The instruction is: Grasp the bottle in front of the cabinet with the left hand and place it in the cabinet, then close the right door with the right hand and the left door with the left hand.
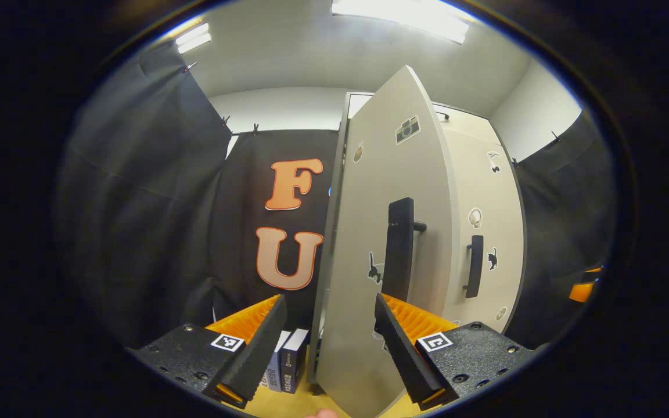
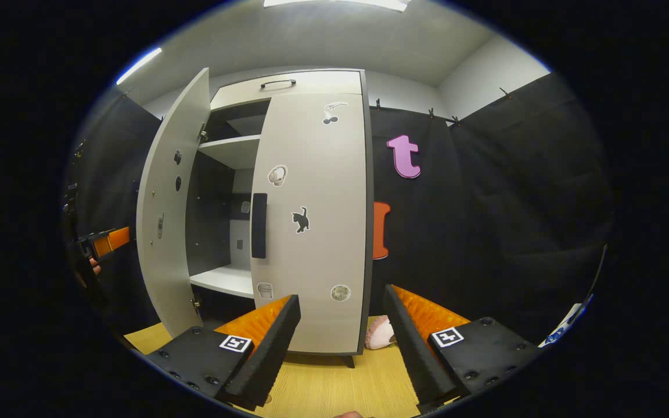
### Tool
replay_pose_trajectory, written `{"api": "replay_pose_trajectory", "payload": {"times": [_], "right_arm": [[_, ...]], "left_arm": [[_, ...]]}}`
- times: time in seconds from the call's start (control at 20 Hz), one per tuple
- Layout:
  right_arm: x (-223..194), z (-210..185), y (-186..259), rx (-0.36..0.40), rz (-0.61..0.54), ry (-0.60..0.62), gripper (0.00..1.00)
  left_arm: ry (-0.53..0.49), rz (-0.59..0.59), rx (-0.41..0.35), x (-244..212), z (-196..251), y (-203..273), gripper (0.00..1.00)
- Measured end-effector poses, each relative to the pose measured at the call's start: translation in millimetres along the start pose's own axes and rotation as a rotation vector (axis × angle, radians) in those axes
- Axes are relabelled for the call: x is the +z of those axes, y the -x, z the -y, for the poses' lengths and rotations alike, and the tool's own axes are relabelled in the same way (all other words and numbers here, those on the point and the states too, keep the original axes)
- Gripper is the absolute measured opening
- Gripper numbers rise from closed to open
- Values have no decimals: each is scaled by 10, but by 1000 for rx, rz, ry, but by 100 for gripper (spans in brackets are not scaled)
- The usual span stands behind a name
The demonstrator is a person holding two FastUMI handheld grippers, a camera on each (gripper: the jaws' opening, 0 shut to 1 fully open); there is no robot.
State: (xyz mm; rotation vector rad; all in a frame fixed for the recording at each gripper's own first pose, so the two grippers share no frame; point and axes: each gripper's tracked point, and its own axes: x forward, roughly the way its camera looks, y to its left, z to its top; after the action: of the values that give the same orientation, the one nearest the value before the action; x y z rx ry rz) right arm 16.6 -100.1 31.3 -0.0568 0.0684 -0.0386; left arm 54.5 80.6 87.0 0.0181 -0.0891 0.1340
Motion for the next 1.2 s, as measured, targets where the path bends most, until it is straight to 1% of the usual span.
{"api": "replay_pose_trajectory", "payload": {"times": [0.05,0.1,0.15,0.2,0.25,0.4,0.45,0.5,0.55,0.6,0.65,0.7,0.75,0.8,0.85,0.9,0.95,1.1,1.15,1.2], "right_arm": [[-7,27,20,-6,-3,-4,97],[-7,45,34,-11,-4,-4,97],[-8,70,57,-19,-5,-2,97],[-5,84,71,-26,-5,-1,97],[2,101,94,-33,-4,-2,97],[25,158,144,-63,6,-4,97],[31,169,165,-69,8,-8,88],[35,164,165,-73,8,-12,88],[36,172,186,-76,9,-16,88],[38,172,192,-77,9,-18,97],[43,185,209,-81,11,-20,97],[45,188,213,-85,12,-22,88],[49,200,233,-88,14,-23,88],[50,208,236,-92,15,-24,88],[57,226,252,-96,18,-23,97],[54,243,254,-103,18,-19,88],[52,274,270,-109,19,-17,96],[38,338,280,-124,19,-27,96],[25,367,291,-129,19,-33,88],[15,392,285,-136,18,-39,96]], "left_arm": [[4,-5,-20,-22,88,-36,89],[6,-8,-39,-36,175,-73,94],[9,-6,-60,-31,264,-104,95],[16,-6,-83,-36,360,-130,98],[20,-4,-100,-24,436,-152,95],[20,15,-144,27,608,-194,95],[24,14,-158,14,659,-220,95],[31,8,-171,-13,717,-252,92],[41,-1,-181,-31,765,-282,92],[52,-4,-193,-48,812,-312,95],[60,-5,-201,-61,862,-355,95],[63,-5,-203,-74,891,-401,95],[64,-6,-204,-94,915,-463,95],[63,-10,-199,-128,930,-529,92],[56,-9,-190,-146,936,-589,95],[50,-12,-185,-180,956,-647,95],[46,-20,-189,-229,1005,-698,95],[35,-21,-200,-255,1111,-791,95],[40,-21,-200,-273,1136,-842,95],[47,-23,-199,-290,1146,-871,95]]}}
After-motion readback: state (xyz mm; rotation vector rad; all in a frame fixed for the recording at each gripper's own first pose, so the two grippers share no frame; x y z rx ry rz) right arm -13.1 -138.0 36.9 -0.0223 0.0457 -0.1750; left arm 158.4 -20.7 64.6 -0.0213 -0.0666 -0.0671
